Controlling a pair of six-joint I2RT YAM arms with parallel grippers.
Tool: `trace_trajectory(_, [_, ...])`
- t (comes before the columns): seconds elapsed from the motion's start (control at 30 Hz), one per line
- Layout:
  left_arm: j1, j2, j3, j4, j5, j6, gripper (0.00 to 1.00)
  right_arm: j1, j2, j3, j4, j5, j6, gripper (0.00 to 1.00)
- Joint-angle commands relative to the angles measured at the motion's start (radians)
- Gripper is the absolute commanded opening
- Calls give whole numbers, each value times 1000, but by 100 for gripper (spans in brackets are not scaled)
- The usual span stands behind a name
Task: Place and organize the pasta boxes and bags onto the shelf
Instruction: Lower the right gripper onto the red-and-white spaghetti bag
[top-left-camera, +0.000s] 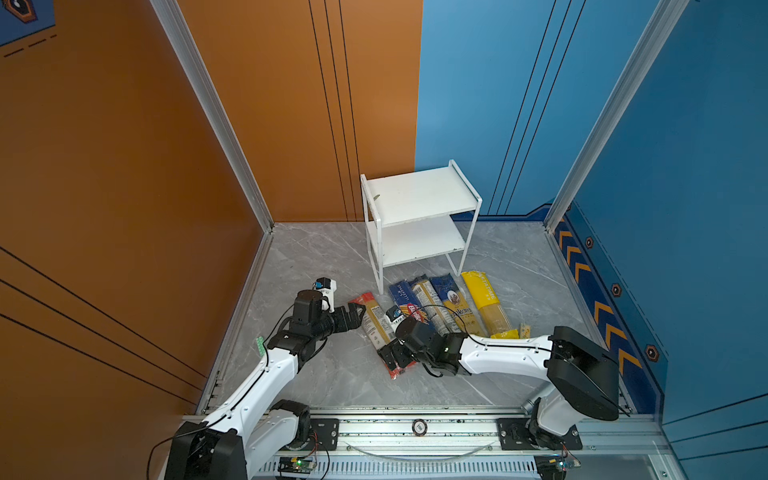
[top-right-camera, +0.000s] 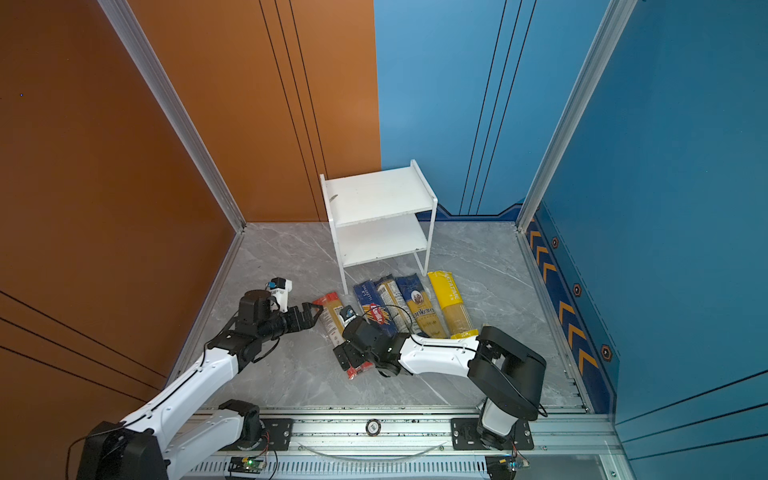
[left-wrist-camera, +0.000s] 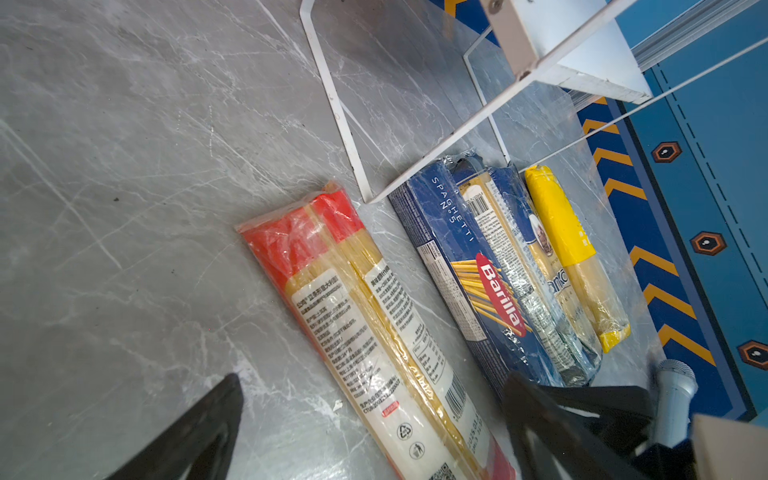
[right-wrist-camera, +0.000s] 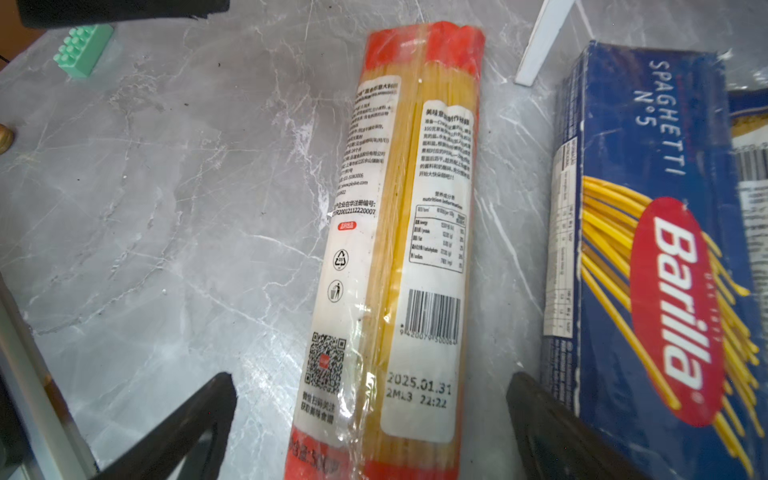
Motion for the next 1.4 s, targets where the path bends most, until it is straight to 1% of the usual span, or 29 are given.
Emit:
trace_trajectory(0.0, [16,13,-11,4,45,-19,98,9,20,28,-11,-1,24,99])
trace_trajectory(0.2, [36,14,-17,5,59,-27,98,14,63,41,2,-6,56,98])
trace_trajectory(0.57, [55,6,-35,19,82,-39,98,15,146,96,-54,8,72,97])
trace_trajectory(0.93, [63,3,-42,34,89,-45,98,34,201,167,-175,57,54,95])
trace_trajectory(1.07, [65,-2,-52,42,93,-50,98,38,211,176,-191,65,54,94])
trace_trajectory(1.23, [70,-9,-57,38,94,-51,98,40,216,175,-213,55,40,89])
trace_trajectory(1.37, [71,-12,-60,37,95,-52,98,43,215,173,-250,60,36,88])
